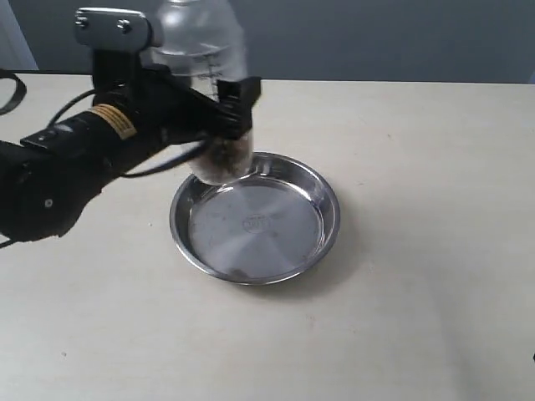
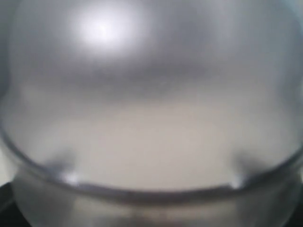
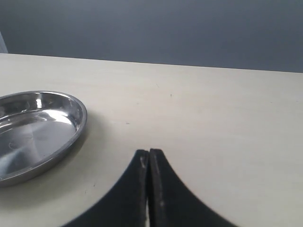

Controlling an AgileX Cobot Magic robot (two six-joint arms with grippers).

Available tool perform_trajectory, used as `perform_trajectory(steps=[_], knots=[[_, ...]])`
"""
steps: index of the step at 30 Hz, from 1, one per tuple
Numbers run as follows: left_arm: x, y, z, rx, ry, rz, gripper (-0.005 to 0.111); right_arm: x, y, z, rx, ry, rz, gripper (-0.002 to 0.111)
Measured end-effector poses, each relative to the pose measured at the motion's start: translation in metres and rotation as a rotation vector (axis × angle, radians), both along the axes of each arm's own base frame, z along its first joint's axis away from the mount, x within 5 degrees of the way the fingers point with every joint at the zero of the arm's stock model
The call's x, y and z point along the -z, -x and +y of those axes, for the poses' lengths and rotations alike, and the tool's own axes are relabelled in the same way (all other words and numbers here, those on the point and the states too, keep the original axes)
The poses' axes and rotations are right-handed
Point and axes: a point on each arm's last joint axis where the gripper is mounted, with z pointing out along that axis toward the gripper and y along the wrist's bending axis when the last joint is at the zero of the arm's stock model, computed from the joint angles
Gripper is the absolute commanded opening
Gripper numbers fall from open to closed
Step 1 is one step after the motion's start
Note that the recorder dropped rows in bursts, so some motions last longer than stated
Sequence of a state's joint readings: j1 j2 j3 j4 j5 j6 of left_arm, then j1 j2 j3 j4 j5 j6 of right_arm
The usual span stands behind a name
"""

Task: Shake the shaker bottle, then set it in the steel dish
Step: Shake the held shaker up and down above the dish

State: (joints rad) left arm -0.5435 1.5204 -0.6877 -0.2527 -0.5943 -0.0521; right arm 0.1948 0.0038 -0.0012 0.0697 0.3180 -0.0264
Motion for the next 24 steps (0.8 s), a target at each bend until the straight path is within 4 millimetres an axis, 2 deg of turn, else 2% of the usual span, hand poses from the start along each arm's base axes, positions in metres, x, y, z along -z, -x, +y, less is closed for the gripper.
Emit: perform_trajectory(steps=[2,4,6,11,12,16,18,21,23,24], knots=[[-0.001,0.002,-0.006,0.069,0.005,-0.01,0.0,0.0,0.0,0.0,0.0,0.0,0.0,-0.001],[-0.003,0.016,-0.027,0.282,-0.076,-0.063,0.0,0.0,0.0,0.0,0.0,0.0,0.0,-0.001],[-0.003,0.024,-0.037,0.377,-0.146,-0.089,0.0,0.0,0.0,0.0,0.0,0.0,0.0,-0.001],[0.001,0.002,-0.005,0.056,-0.045,0.028,0.0,0.0,0.0,0.0,0.0,0.0,0.0,-0.001],[0.001,0.003,-0.007,0.074,-0.051,0.023,0.0,0.0,0.0,0.0,0.0,0.0,0.0,-0.001],[-0.004,0.024,-0.037,0.331,-0.184,-0.103,0.0,0.0,0.0,0.0,0.0,0.0,0.0,-0.001],[-0.004,0.019,-0.031,0.254,-0.178,-0.102,0.0,0.0,0.0,0.0,0.0,0.0,0.0,-0.001],[-0.003,0.002,-0.008,0.04,-0.087,-0.06,0.0,0.0,0.0,0.0,0.0,0.0,0.0,-0.001],[-0.013,0.0,-0.004,0.03,-0.088,-0.129,0.0,0.0,0.0,0.0,0.0,0.0,0.0,-0.001],[-0.026,0.002,-0.007,0.068,-0.096,-0.193,0.0,0.0,0.0,0.0,0.0,0.0,0.0,-0.001]])
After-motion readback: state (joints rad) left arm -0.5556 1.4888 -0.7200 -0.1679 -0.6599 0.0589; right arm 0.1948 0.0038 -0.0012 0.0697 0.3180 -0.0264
